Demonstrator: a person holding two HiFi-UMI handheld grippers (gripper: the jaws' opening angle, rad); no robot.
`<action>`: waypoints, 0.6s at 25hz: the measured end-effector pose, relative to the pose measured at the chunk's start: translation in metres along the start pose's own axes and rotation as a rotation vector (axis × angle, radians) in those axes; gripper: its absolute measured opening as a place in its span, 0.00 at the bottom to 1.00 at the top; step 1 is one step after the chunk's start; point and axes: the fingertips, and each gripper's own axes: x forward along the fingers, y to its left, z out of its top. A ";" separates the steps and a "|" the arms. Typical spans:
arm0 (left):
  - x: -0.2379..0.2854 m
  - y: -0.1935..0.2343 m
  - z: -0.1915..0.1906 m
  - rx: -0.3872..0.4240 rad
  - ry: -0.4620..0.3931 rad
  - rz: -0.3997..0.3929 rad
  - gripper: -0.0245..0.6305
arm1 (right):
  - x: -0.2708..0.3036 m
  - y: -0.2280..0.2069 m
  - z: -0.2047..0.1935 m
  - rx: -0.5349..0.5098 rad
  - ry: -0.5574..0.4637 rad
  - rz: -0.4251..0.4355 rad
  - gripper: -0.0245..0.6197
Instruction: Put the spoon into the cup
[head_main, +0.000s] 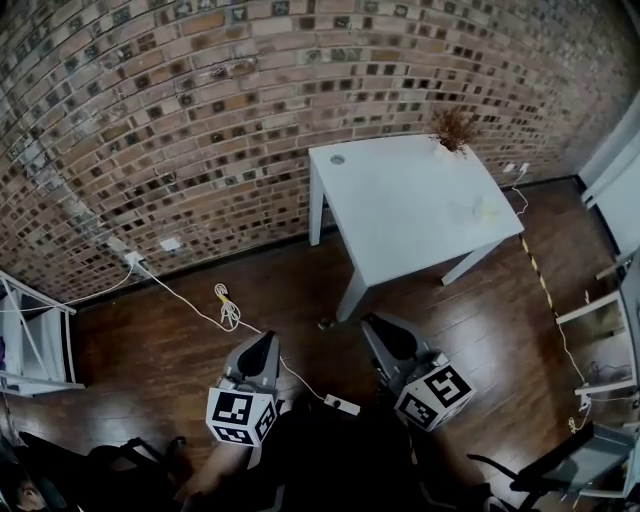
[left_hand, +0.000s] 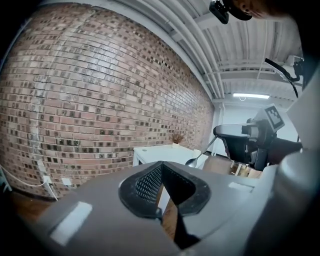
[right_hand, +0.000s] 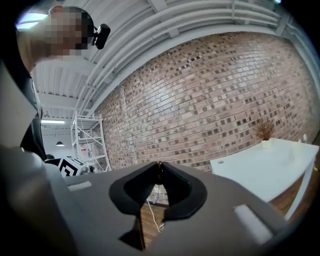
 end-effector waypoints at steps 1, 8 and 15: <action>0.007 -0.005 0.001 0.010 0.002 0.004 0.03 | -0.003 -0.007 0.002 0.005 -0.002 0.009 0.11; 0.064 -0.062 0.028 0.025 -0.056 0.074 0.03 | -0.039 -0.083 0.024 -0.016 -0.022 0.081 0.11; 0.125 -0.136 0.047 0.046 -0.086 0.121 0.03 | -0.090 -0.176 0.061 -0.046 -0.050 0.129 0.11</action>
